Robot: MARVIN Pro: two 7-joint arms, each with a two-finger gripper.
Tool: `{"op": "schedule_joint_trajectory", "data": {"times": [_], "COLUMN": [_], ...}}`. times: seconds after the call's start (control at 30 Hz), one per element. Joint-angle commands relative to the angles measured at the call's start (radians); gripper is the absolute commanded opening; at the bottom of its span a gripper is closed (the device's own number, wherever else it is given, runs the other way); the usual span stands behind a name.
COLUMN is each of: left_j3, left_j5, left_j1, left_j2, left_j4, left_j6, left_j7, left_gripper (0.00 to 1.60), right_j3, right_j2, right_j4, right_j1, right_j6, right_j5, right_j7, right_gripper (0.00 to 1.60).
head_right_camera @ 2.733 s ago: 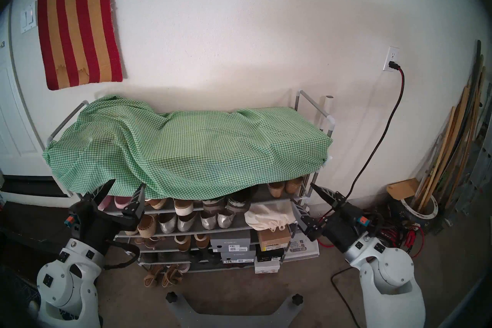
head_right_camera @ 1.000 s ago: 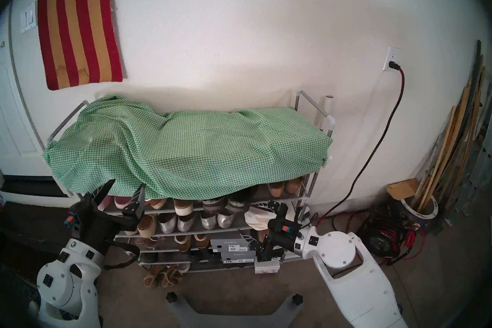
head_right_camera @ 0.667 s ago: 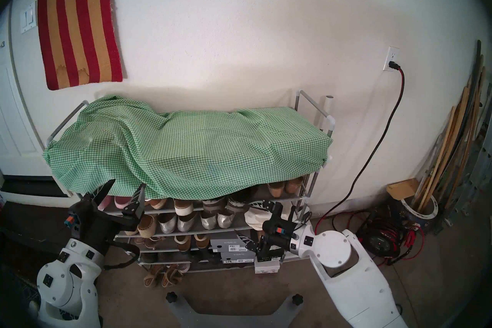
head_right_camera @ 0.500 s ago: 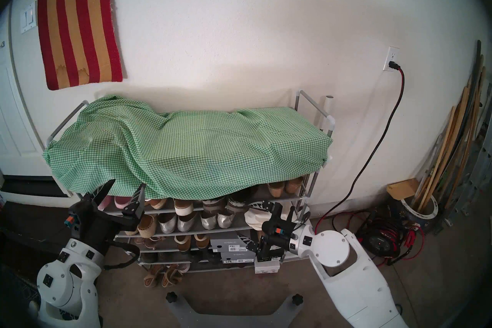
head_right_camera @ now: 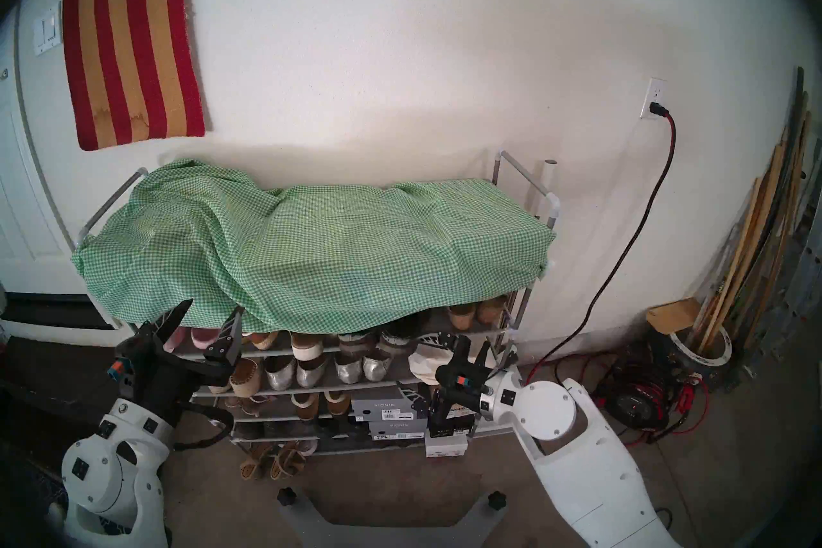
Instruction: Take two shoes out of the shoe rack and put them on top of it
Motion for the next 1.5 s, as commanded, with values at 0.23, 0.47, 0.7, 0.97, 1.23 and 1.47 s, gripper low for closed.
{"op": "schedule_joint_trajectory", "data": {"times": [0.23,0.47,0.7,0.97,1.23,1.47], "left_j3": [0.002,0.002,0.002,0.002,0.002,0.002], "left_j5": [-0.002,-0.002,-0.002,-0.002,-0.002,-0.002], "left_j1": [-0.001,-0.001,-0.001,-0.002,-0.002,-0.002], "left_j2": [0.0,0.0,-0.001,-0.001,-0.001,-0.001], "left_j4": [0.0,0.0,0.0,0.0,0.0,0.0], "left_j6": [-0.002,-0.002,-0.002,-0.002,-0.002,-0.002], "left_j7": [-0.002,-0.002,-0.002,-0.002,-0.002,-0.002], "left_gripper": [1.6,1.6,1.6,1.6,1.6,1.6], "right_j3": [-0.012,-0.009,-0.009,-0.017,-0.022,-0.026], "right_j2": [-0.031,-0.037,-0.046,-0.055,-0.069,-0.074], "right_j4": [0.039,0.061,0.09,0.14,0.174,0.175], "right_j1": [0.044,0.054,0.071,0.099,0.128,0.148], "right_j6": [-0.005,0.002,0.018,0.024,0.02,0.015], "right_j5": [0.001,0.005,0.015,0.028,0.024,0.018], "right_j7": [-0.006,-0.011,-0.011,-0.005,-0.013,-0.017], "right_gripper": [1.6,1.6,1.6,1.6,1.6,1.6]}}
